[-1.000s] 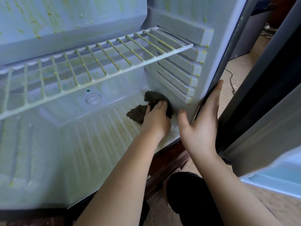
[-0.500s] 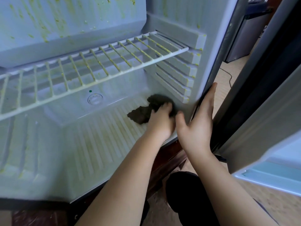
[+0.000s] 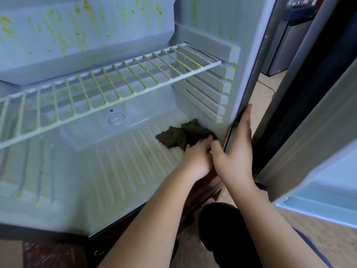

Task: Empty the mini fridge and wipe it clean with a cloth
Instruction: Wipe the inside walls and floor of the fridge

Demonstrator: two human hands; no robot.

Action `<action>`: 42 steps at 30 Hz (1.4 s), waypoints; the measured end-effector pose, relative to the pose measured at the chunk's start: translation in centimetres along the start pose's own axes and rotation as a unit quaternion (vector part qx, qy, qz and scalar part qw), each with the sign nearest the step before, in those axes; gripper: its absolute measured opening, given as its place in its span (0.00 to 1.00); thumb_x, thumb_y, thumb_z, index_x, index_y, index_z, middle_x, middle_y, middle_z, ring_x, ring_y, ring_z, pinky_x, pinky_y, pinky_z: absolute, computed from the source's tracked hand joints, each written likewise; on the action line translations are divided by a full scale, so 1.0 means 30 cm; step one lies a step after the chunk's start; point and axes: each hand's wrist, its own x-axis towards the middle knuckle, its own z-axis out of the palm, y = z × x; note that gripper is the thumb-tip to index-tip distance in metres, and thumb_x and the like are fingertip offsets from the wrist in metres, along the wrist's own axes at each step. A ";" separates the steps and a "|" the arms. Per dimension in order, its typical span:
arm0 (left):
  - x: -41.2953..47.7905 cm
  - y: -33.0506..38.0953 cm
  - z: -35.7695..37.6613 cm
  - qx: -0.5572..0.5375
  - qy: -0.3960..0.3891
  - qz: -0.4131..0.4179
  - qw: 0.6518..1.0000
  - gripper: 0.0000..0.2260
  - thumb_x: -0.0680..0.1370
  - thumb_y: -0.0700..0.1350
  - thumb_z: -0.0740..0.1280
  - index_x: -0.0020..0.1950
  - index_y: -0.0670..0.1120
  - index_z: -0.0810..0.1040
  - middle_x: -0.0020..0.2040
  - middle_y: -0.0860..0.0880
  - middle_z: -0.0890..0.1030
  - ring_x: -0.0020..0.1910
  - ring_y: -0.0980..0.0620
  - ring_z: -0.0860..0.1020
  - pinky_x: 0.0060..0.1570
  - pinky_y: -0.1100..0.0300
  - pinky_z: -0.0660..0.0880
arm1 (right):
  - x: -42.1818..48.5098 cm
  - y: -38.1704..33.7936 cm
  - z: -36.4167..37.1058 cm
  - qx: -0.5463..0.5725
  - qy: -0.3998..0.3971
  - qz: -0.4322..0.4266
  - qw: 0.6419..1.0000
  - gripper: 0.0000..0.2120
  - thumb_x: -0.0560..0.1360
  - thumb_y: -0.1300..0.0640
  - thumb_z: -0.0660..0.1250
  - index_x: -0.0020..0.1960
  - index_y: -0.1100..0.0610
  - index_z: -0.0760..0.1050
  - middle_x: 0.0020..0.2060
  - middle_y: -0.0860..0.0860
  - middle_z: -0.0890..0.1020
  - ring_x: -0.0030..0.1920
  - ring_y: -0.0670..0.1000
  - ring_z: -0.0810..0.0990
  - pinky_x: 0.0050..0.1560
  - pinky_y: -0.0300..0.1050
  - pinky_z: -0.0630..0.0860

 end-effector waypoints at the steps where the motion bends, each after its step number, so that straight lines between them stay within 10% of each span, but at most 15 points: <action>1: 0.003 -0.010 0.030 0.108 -0.010 -0.001 0.994 0.21 0.82 0.46 0.59 0.75 0.48 0.65 0.72 0.48 0.68 0.73 0.49 0.64 0.75 0.50 0.54 | -0.002 -0.001 0.002 -0.002 0.002 0.003 1.000 0.46 0.71 0.67 0.65 0.79 0.53 0.41 0.78 0.49 0.55 0.76 0.45 0.55 0.72 0.39 0.57; 4: 0.014 -0.023 0.034 0.126 0.002 0.009 0.992 0.21 0.83 0.46 0.58 0.76 0.47 0.62 0.74 0.47 0.67 0.74 0.49 0.62 0.74 0.50 0.50 | -0.011 -0.003 0.006 -0.006 0.009 0.014 1.000 0.45 0.71 0.68 0.64 0.79 0.53 0.41 0.78 0.48 0.55 0.75 0.41 0.55 0.67 0.25 0.57; 10: -0.010 0.040 -0.057 -0.357 0.080 -0.021 0.930 0.26 0.80 0.32 0.57 0.75 0.53 0.66 0.70 0.57 0.70 0.66 0.61 0.69 0.66 0.65 0.64 | -0.036 -0.003 -0.010 -0.010 -0.013 0.042 0.999 0.44 0.72 0.68 0.63 0.79 0.51 0.42 0.78 0.43 0.52 0.75 0.39 0.51 0.59 0.15 0.52; 13: -0.012 0.023 -0.033 -0.288 0.063 0.007 0.955 0.27 0.80 0.33 0.57 0.77 0.51 0.63 0.76 0.53 0.65 0.74 0.55 0.63 0.75 0.56 0.57 | -0.036 -0.005 -0.015 -0.004 -0.015 0.045 0.999 0.44 0.73 0.67 0.63 0.79 0.50 0.42 0.78 0.43 0.53 0.75 0.39 0.52 0.62 0.17 0.52; 18: -0.005 -0.028 0.064 0.197 0.011 0.006 0.980 0.30 0.81 0.48 0.60 0.79 0.45 0.52 0.78 0.50 0.57 0.78 0.53 0.52 0.75 0.49 0.43 | -0.035 -0.015 -0.005 0.001 0.000 0.040 0.999 0.42 0.73 0.66 0.63 0.79 0.50 0.43 0.77 0.42 0.54 0.75 0.37 0.52 0.67 0.22 0.54; 26: -0.029 0.048 -0.001 -0.277 0.106 0.046 0.954 0.27 0.80 0.30 0.56 0.77 0.47 0.60 0.75 0.56 0.60 0.73 0.61 0.57 0.66 0.75 0.54 | -0.037 -0.023 -0.018 0.034 -0.006 0.052 0.998 0.37 0.76 0.65 0.60 0.79 0.50 0.45 0.77 0.43 0.55 0.74 0.36 0.53 0.66 0.21 0.52; 32: 0.007 -0.085 0.101 0.097 0.070 0.050 0.992 0.25 0.80 0.39 0.59 0.78 0.48 0.60 0.77 0.51 0.62 0.76 0.55 0.58 0.74 0.59 0.43 | -0.033 -0.022 -0.022 0.087 -0.014 0.068 0.994 0.35 0.76 0.62 0.57 0.78 0.46 0.47 0.76 0.42 0.60 0.74 0.39 0.60 0.74 0.45 0.60; 38: -0.022 -0.020 0.070 -0.250 0.116 0.069 0.959 0.24 0.82 0.35 0.57 0.77 0.48 0.63 0.77 0.54 0.61 0.77 0.52 0.56 0.77 0.56 0.50 | -0.035 -0.019 -0.023 0.079 -0.009 0.060 0.995 0.36 0.72 0.58 0.53 0.78 0.48 0.47 0.76 0.44 0.60 0.74 0.40 0.60 0.73 0.45 0.60; 42: -0.032 -0.009 0.079 -0.121 0.112 0.094 0.982 0.23 0.83 0.39 0.56 0.78 0.47 0.58 0.76 0.56 0.59 0.76 0.57 0.54 0.76 0.59 0.51 | -0.034 -0.020 -0.021 0.085 -0.005 0.063 0.994 0.36 0.72 0.57 0.53 0.79 0.48 0.48 0.76 0.44 0.59 0.74 0.39 0.59 0.73 0.40 0.58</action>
